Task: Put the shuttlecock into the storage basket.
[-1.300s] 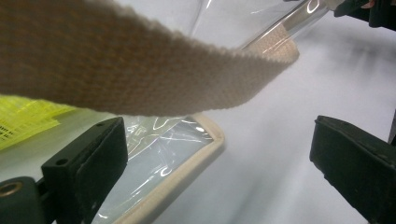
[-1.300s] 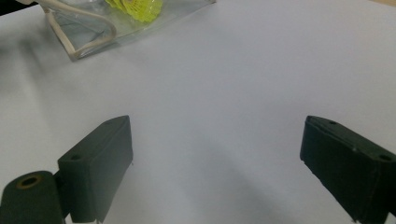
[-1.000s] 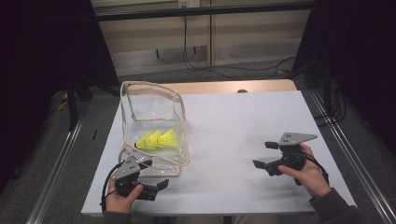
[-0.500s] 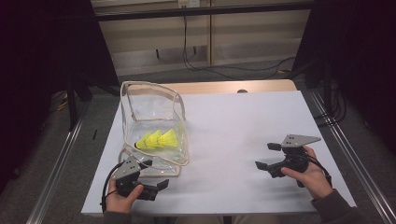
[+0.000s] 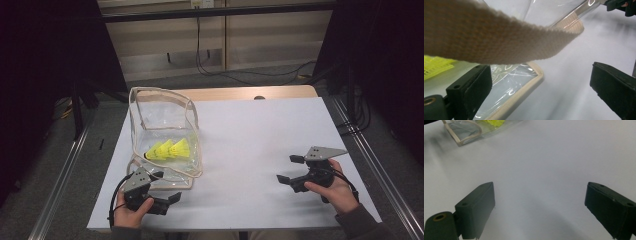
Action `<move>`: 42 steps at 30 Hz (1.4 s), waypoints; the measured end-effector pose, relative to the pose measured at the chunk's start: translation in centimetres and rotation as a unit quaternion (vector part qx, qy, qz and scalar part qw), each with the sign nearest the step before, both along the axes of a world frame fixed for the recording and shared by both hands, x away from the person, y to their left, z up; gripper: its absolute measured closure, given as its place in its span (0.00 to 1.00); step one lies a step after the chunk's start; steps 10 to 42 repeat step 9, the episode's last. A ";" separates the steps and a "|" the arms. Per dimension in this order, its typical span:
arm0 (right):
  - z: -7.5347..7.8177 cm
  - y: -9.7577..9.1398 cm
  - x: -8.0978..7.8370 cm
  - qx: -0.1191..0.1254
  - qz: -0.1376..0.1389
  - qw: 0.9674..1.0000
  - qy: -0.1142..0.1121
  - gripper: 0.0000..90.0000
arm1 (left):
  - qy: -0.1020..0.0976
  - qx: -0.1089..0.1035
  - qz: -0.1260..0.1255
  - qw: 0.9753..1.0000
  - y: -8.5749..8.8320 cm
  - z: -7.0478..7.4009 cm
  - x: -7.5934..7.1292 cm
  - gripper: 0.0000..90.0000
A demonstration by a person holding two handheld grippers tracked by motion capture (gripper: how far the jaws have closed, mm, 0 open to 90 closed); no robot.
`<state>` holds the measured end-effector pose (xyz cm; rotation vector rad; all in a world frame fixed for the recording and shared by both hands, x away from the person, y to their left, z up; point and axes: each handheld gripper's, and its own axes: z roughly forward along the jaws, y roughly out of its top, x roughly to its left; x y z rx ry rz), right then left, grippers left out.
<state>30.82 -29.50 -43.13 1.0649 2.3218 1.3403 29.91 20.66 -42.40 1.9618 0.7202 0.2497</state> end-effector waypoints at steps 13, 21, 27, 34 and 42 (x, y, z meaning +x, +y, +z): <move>0.1 -0.1 -0.2 0.003 -0.001 1.000 -0.002 0.10 | 0.000 -0.003 -0.002 1.000 -0.1 0.0 0.0 0.05; 0.1 -0.1 -0.2 0.003 -0.001 1.000 -0.002 0.10 | 0.000 -0.003 -0.002 1.000 -0.1 0.0 0.0 0.05; 0.1 -0.1 -0.2 0.003 -0.001 1.000 -0.002 0.10 | 0.000 -0.003 -0.002 1.000 -0.1 0.0 0.0 0.05; 0.1 -0.1 -0.2 0.003 -0.001 1.000 -0.002 0.10 | 0.000 -0.003 -0.002 1.000 -0.1 0.0 0.0 0.05; 0.1 -0.1 -0.2 0.003 -0.001 1.000 -0.002 0.10 | 0.000 -0.003 -0.002 1.000 -0.1 0.0 0.0 0.05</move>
